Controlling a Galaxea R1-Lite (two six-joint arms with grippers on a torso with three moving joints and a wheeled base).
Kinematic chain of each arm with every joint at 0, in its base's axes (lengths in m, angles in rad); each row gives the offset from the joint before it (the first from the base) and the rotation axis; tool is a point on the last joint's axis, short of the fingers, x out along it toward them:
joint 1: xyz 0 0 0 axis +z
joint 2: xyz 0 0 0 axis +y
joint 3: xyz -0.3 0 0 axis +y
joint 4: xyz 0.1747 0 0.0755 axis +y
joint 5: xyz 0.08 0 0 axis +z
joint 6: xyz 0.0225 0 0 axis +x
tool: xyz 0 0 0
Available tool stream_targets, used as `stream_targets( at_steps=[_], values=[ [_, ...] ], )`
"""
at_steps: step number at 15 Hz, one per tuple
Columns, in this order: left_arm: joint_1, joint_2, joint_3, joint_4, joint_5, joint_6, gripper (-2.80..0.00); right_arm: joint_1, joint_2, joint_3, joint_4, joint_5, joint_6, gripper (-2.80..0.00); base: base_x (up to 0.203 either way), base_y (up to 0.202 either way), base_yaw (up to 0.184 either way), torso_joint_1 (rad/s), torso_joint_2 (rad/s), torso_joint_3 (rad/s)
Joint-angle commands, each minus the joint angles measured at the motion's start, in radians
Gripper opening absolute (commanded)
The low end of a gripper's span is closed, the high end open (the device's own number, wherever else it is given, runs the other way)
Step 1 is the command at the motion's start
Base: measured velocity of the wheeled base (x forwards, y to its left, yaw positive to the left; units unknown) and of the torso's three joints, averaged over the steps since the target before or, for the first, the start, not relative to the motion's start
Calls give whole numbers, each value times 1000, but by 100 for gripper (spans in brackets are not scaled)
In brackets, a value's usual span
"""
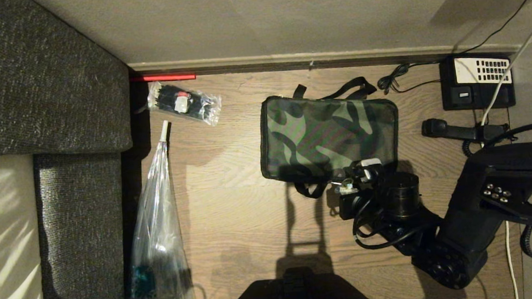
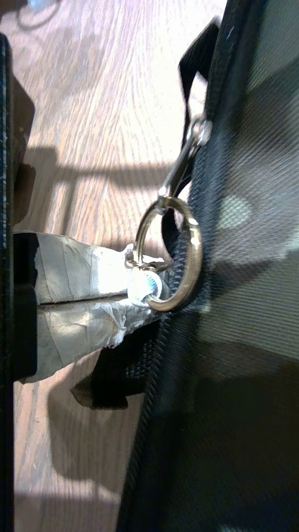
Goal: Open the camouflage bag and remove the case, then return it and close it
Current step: Open the top of the storage box
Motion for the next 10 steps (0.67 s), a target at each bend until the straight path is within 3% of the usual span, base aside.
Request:
stream_targets(
  at_steps=[1,10],
  values=[
    [0,0,0,0,0,0,-280,1,-45,7,0,6,2,-280,0,0,0,0,0,0],
    [0,0,0,0,0,0,-280,45,-122,66,67,16,21,-280,0,0,0,0,0,0]
  ],
)
